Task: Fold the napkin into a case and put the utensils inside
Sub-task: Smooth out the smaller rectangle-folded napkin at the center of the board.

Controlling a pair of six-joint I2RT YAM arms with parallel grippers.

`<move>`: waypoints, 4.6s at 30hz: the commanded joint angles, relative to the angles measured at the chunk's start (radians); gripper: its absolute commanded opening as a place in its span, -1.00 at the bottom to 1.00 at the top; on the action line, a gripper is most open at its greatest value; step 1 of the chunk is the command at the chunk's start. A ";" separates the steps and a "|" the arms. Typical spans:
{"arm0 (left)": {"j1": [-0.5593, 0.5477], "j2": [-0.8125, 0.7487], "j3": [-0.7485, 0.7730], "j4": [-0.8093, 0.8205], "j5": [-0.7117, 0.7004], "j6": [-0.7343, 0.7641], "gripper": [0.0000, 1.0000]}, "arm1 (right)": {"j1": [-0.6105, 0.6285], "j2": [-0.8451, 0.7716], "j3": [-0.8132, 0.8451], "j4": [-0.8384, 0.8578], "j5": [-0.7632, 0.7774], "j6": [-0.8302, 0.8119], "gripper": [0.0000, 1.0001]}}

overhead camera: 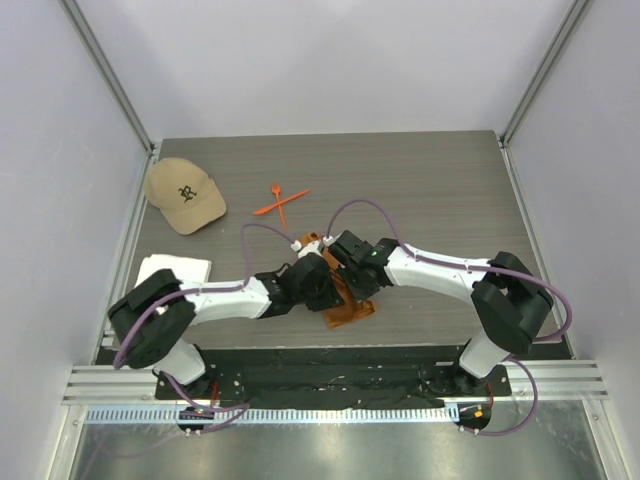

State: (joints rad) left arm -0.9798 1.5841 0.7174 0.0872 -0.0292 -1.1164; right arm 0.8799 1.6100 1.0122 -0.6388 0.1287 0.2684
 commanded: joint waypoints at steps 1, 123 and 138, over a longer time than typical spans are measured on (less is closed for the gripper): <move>0.050 -0.157 0.056 -0.191 0.000 0.055 -0.98 | 0.001 -0.007 0.017 -0.015 0.038 0.000 -0.98; 0.389 0.056 -0.012 0.055 0.245 0.379 -0.91 | -0.237 0.093 -0.276 0.629 -0.791 0.324 -0.91; 0.333 -0.001 0.100 -0.011 0.344 0.267 -0.81 | -0.239 0.071 -0.340 0.702 -0.795 0.333 -0.98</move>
State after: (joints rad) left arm -0.6151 1.5761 0.8021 0.0788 0.2703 -0.7982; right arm 0.6331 1.7210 0.6510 0.1265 -0.7193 0.6277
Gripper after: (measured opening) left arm 0.137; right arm 0.017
